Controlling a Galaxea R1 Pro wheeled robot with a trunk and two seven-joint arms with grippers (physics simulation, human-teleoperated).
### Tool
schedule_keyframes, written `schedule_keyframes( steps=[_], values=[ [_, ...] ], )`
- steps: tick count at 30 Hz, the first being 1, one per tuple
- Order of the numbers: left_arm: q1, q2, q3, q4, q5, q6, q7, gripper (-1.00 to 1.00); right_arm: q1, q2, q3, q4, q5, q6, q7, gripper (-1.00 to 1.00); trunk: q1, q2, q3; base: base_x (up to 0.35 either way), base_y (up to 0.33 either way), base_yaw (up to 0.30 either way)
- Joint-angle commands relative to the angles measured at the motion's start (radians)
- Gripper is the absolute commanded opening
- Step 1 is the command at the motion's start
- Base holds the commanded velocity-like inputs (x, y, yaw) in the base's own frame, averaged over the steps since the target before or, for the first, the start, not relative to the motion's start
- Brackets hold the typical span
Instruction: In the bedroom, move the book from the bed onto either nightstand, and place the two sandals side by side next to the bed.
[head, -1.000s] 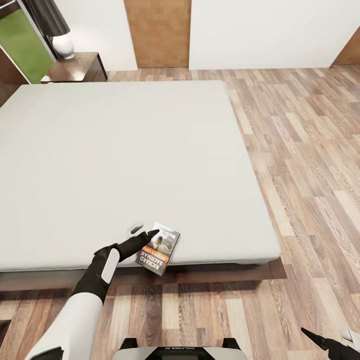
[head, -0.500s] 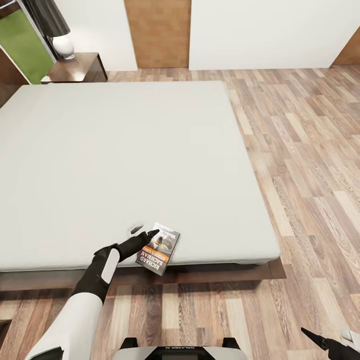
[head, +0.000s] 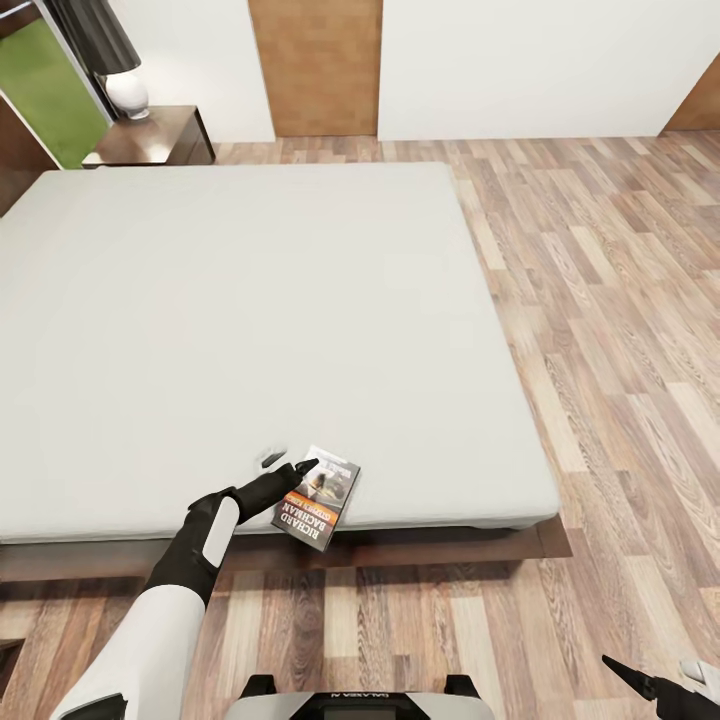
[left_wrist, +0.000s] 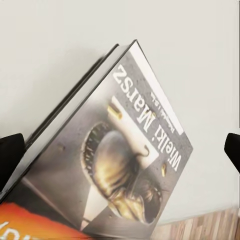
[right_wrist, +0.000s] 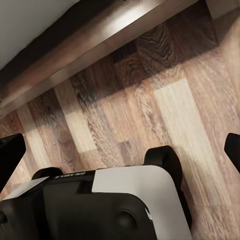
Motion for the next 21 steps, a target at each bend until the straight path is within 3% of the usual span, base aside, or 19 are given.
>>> schedule_keyframes(
  steps=[1,21],
  values=[
    [-0.001,-0.001,0.005,0.0,0.004,0.008,-0.003,1.0,0.0,0.0,-0.008,0.001,0.006,0.002,0.005,1.0,-0.004,0.007,0.003,0.0,0.0,0.0],
    [-0.001,-0.001,0.005,0.0,0.004,0.008,-0.003,1.0,0.0,0.0,-0.008,0.001,0.006,0.002,0.004,1.0,-0.081,0.147,0.065,0.0,0.0,0.0]
  ],
)
